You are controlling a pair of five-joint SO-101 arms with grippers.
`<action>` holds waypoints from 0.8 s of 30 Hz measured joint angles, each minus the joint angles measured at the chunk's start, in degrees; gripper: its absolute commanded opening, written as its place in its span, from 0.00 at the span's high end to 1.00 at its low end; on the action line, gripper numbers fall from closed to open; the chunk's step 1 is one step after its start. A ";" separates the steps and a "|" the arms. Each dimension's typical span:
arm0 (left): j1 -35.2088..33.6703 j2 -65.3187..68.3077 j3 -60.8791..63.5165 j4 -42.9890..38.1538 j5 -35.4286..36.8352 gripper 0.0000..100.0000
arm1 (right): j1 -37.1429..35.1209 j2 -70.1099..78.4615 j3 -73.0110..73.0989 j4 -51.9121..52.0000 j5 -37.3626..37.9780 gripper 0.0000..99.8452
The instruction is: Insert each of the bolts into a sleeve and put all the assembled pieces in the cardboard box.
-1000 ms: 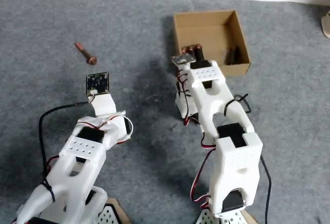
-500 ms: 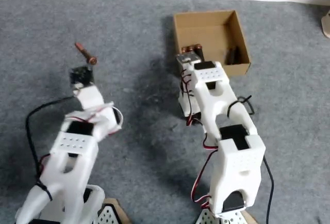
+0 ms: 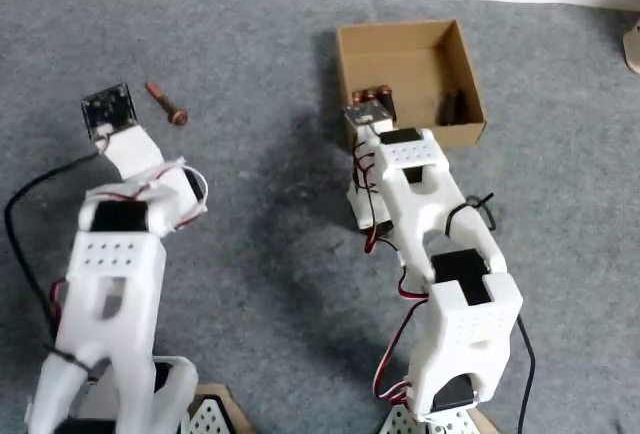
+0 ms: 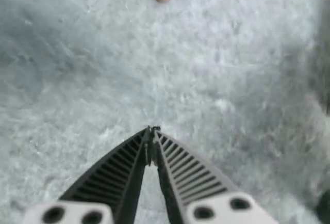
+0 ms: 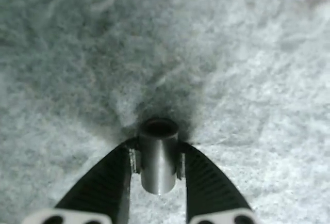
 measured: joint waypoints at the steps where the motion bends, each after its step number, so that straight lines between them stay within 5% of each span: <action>1: -0.44 2.29 -1.49 0.44 -0.09 0.97 | 0.00 0.00 0.00 0.00 0.00 0.99; 7: -2.99 20.57 -16.00 7.91 -0.09 0.97 | 0.79 0.00 0.09 -0.09 0.09 0.99; 24: -5.19 57.58 -57.05 8.09 1.76 0.97 | 1.32 0.00 0.44 -1.14 1.49 0.99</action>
